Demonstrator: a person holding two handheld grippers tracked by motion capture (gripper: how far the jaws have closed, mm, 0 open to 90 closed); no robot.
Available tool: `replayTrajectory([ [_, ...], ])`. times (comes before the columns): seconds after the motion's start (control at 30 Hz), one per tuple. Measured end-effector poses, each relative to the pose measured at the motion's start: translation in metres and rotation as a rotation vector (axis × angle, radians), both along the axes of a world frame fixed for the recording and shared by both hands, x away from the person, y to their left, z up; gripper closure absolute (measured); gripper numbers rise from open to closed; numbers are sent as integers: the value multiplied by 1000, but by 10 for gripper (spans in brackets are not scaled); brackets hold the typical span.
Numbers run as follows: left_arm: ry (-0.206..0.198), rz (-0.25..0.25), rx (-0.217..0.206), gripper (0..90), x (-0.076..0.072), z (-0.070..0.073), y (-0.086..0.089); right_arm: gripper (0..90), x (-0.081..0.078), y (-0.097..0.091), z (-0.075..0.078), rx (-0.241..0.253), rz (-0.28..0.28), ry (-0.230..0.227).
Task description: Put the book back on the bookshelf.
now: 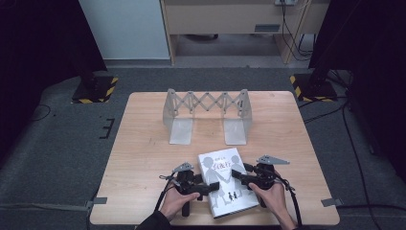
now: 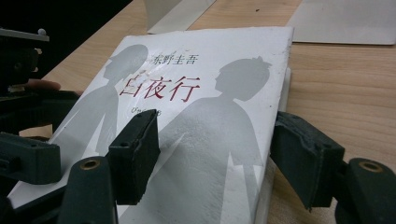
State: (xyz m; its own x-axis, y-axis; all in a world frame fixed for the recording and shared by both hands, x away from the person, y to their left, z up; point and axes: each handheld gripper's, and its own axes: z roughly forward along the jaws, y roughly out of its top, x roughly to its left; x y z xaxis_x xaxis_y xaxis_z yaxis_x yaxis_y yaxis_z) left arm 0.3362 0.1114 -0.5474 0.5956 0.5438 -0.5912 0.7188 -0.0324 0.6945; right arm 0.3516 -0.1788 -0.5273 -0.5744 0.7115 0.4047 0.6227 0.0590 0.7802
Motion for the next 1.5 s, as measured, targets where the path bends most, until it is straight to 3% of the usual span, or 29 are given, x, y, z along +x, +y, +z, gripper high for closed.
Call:
replayTrajectory([
  [0.23,-7,2,15,97,0,1,0,356,-1,1,0,23,-8,20],
  [0.47,29,28,-27,170,1,-1,5,371,-3,4,1,33,-6,18],
  [0.7,28,13,-13,165,2,0,4,375,-5,4,2,11,1,-16],
  [0.9,-16,-17,26,81,1,2,-4,422,-6,3,5,23,6,-28],
  [1.2,-24,-19,36,0,0,2,-11,427,-9,8,5,50,20,-27],
  [1.4,22,49,-82,0,-1,-3,-8,426,-7,8,3,57,23,-19],
  [1.5,28,56,-93,0,-1,-4,-8,426,-7,8,2,58,23,-18],
])
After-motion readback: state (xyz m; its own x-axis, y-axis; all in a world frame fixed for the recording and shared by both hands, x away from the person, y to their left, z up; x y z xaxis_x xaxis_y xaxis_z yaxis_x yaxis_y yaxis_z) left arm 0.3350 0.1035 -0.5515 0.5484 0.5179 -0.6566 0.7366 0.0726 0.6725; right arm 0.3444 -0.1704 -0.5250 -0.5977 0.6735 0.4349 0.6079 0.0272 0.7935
